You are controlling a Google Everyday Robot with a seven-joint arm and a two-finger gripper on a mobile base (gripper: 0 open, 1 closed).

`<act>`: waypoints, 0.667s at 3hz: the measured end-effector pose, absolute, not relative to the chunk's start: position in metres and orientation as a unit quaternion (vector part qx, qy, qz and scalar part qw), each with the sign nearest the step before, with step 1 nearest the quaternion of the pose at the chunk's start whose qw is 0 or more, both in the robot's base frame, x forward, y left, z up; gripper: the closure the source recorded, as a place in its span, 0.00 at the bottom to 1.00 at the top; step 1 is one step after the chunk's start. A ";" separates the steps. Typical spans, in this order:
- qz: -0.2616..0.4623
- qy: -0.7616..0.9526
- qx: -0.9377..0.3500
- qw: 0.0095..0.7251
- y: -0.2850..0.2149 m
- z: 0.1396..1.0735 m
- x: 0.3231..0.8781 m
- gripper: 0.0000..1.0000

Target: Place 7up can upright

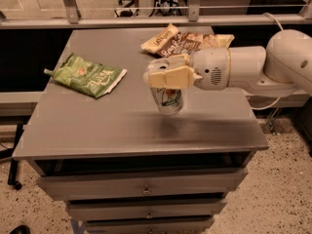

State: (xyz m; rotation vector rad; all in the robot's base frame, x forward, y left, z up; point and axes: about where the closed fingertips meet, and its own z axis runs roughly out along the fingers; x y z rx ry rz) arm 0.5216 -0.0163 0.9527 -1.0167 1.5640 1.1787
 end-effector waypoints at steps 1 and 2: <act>0.478 0.622 -0.393 0.480 -0.022 0.943 0.525 1.00; 0.484 0.606 -0.383 0.502 -0.023 0.934 0.525 0.86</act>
Offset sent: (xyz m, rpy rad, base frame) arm 0.0039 -0.0137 -0.0324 0.1706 -0.0929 -0.0812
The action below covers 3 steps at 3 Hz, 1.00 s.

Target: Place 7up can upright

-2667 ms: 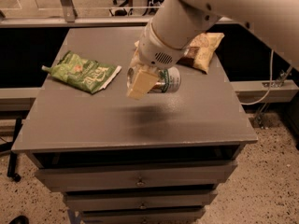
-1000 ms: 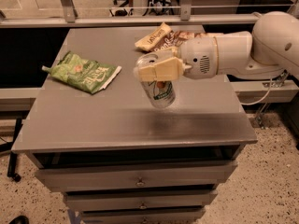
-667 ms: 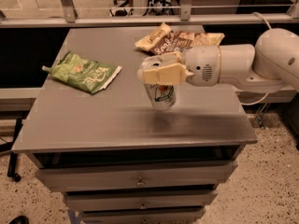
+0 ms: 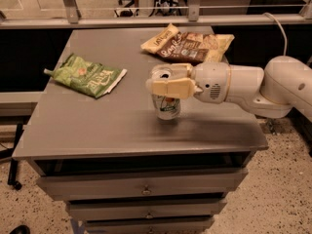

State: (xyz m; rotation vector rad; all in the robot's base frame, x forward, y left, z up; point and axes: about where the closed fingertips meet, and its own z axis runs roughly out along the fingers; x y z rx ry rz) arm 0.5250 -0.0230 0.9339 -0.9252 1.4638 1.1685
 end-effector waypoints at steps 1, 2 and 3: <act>0.494 0.593 -0.373 0.515 -0.023 0.925 0.522 0.62; 0.499 0.581 -0.370 0.526 -0.023 0.922 0.519 0.39; 0.502 0.576 -0.371 0.529 -0.023 0.919 0.516 0.16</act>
Offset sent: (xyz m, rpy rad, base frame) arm -0.0085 -0.0052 -0.0154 0.1096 -0.0561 -0.0102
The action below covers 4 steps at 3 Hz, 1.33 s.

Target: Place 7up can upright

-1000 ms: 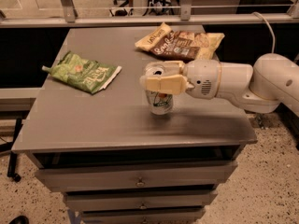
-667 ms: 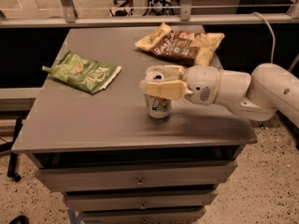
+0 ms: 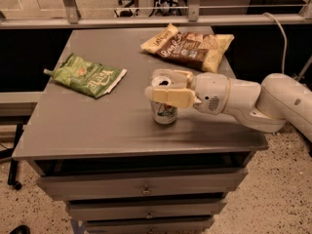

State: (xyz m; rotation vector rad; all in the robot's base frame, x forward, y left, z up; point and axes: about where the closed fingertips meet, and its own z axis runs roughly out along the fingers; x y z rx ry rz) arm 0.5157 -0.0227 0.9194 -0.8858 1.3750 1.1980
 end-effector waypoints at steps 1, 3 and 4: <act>0.494 0.580 -0.382 0.523 -0.025 0.917 0.513 0.00; 0.417 0.618 -0.472 0.471 -0.077 0.911 0.516 0.00; 0.386 0.624 -0.500 0.459 -0.137 0.905 0.517 0.00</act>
Offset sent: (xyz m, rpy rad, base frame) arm 0.0012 -0.0571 -0.0110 -0.3227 -0.0627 0.0552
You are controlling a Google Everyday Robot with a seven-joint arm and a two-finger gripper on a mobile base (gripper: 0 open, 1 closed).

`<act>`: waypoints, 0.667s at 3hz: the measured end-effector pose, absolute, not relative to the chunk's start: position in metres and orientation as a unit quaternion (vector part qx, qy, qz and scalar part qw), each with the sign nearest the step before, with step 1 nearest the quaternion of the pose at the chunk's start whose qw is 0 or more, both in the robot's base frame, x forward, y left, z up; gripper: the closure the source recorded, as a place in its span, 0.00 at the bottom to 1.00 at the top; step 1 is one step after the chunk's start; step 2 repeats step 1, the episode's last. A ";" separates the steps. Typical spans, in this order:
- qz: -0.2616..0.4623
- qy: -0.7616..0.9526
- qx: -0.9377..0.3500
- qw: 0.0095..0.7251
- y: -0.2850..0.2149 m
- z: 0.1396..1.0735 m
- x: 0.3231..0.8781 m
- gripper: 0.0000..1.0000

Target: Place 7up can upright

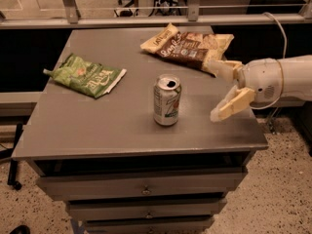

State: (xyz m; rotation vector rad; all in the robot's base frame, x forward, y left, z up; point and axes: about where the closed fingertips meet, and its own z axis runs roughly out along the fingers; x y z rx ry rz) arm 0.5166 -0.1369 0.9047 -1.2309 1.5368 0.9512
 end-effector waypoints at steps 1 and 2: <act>0.391 0.621 -0.501 0.459 -0.129 0.906 0.515 0.00; 0.391 0.621 -0.501 0.459 -0.129 0.906 0.515 0.00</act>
Offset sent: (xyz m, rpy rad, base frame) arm 0.0000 0.0000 0.0000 0.0000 0.0000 0.0000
